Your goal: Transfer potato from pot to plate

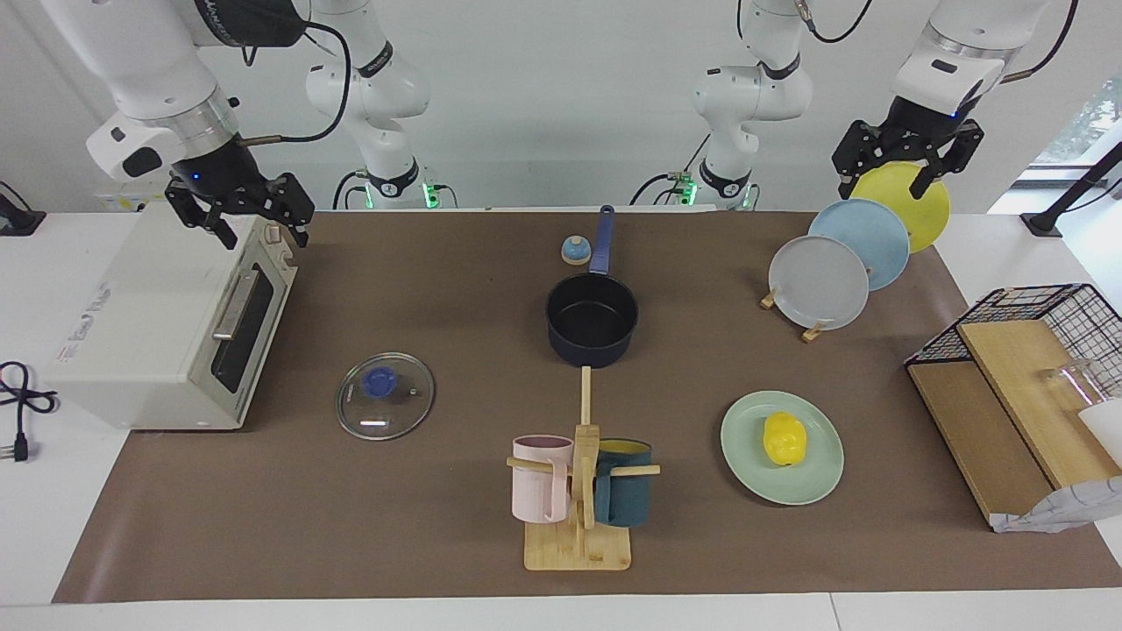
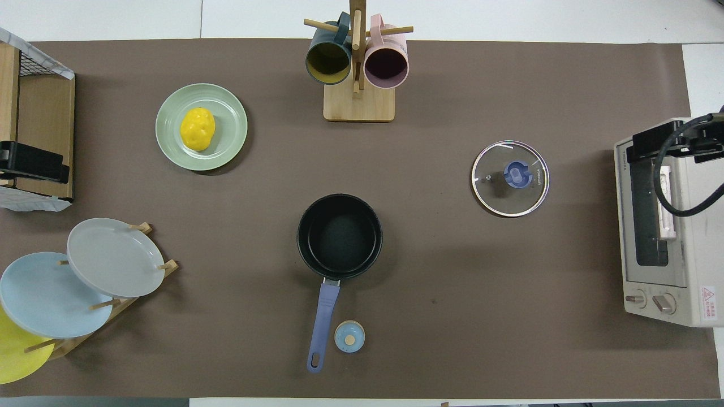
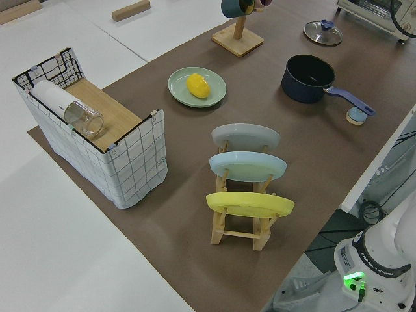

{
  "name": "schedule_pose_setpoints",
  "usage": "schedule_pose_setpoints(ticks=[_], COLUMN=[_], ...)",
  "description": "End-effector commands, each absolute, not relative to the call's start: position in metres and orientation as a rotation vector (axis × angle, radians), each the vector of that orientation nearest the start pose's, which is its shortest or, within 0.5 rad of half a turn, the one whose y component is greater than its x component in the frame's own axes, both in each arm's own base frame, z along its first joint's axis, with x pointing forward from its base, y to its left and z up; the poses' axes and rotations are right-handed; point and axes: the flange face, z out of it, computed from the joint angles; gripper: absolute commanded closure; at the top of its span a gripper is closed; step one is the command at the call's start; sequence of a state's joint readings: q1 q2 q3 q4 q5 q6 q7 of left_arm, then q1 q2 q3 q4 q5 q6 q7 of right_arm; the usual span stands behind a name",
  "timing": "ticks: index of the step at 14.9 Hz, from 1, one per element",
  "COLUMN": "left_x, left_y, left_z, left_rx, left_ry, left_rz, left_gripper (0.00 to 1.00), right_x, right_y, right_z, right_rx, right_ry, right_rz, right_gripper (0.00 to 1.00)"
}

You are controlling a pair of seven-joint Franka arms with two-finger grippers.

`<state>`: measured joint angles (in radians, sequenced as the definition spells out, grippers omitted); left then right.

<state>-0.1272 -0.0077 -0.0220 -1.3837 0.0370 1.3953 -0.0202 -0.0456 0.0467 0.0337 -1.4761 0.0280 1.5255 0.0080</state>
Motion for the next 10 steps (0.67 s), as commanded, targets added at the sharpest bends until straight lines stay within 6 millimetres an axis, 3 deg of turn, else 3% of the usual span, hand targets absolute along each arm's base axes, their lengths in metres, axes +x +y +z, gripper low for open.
schedule_pose_setpoints(ticks=[1, 8, 10], left_x=[0.5212, 0.5252, 0.5251], left_y=[-0.0713, -0.0694, -0.0766], left_z=[0.7009, 0.7014, 0.6982], left_rx=[-3.118, -3.119, -3.138], left_ry=[0.206, 0.197, 0.217], left_rz=[-0.067, -0.105, -0.084], left_gripper=[0.0, 0.0, 0.0], right_x=[0.5581, 0.5581, 0.5586], right_y=[-0.0061, -0.0061, -0.0061], right_z=[0.6391, 0.6391, 0.6382], right_rx=[-3.108, -3.108, -3.108], right_ry=[0.0, 0.0, 0.0], right_rz=[0.011, 0.011, 0.013], right_gripper=[0.0, 0.0, 0.0])
